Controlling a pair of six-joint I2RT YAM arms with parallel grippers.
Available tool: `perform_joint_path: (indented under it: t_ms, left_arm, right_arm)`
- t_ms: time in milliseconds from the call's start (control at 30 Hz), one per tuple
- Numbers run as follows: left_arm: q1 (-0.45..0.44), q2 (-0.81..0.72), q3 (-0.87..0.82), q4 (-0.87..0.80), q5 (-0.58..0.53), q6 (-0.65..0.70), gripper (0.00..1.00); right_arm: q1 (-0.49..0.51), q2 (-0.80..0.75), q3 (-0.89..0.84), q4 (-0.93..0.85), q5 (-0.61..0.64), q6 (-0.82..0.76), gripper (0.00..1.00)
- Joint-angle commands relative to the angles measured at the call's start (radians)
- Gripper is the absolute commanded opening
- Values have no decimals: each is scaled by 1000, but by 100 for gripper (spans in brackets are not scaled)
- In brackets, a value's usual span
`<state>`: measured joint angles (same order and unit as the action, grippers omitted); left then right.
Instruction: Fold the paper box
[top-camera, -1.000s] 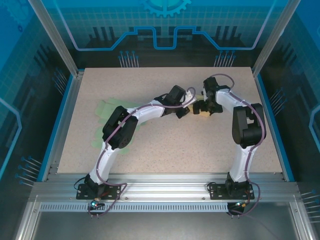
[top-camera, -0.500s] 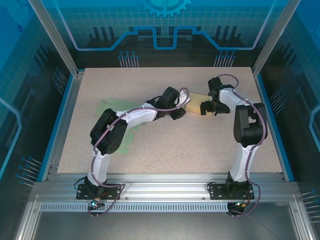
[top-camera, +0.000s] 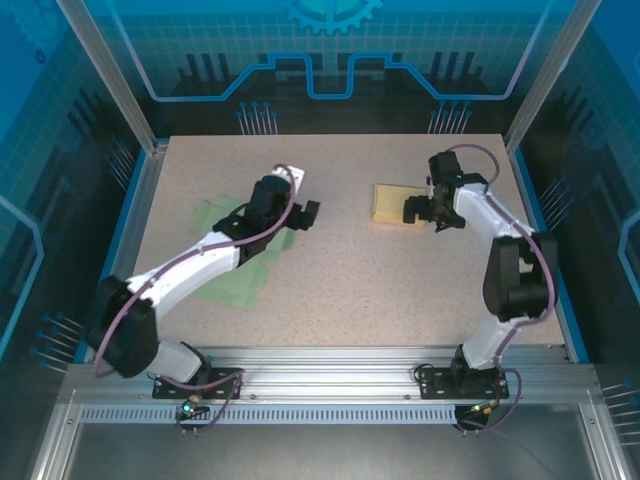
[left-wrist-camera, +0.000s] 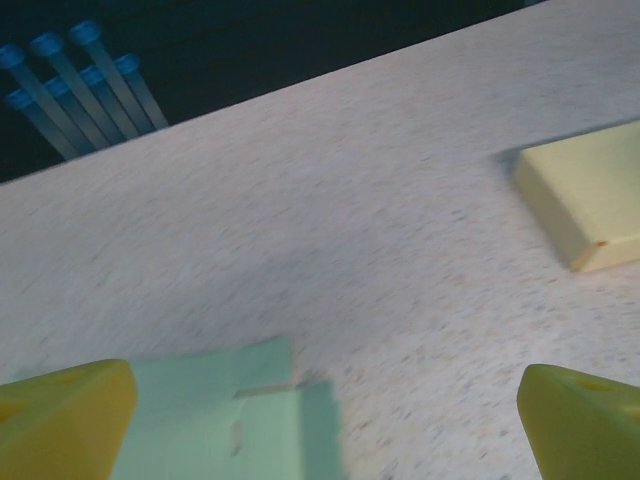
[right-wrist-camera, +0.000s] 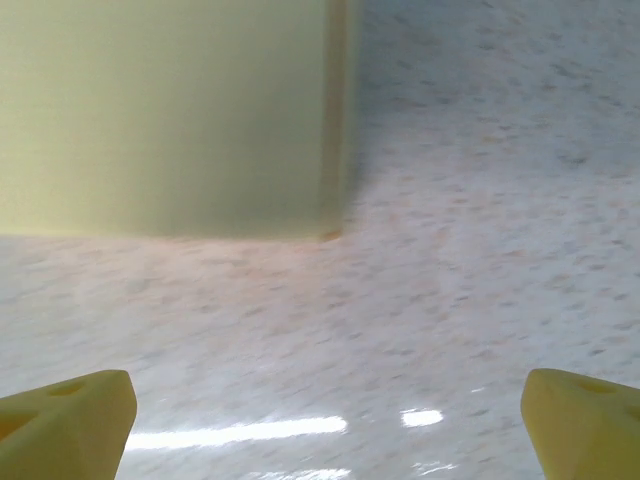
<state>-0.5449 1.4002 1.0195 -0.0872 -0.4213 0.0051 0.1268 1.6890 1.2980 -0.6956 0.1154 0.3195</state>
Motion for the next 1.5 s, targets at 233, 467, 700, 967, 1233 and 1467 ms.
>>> perform_joint_path:
  t_ms: [233, 467, 700, 967, 1233, 1467]
  left_arm:
    - [59, -450, -341, -202, -280, -380, 99]
    - [61, -753, -512, -246, -264, -443, 99]
    - [61, -955, -593, -318, -254, -485, 99]
    - [61, -1006, -603, -373, -248, -499, 99]
    - [60, -1004, -610, -363, -239, -502, 99]
    - [60, -990, -609, -320, -218, -497, 99]
  right_arm:
    - [350, -50, -45, 211, -365, 270, 98]
    - [557, 202, 207, 179, -306, 320, 76]
    - [625, 442, 430, 128, -253, 345, 55]
    - [617, 615, 576, 92, -187, 352, 51]
    - [588, 729, 648, 124, -208, 374, 47]
    - [558, 746, 640, 164, -245, 326, 3]
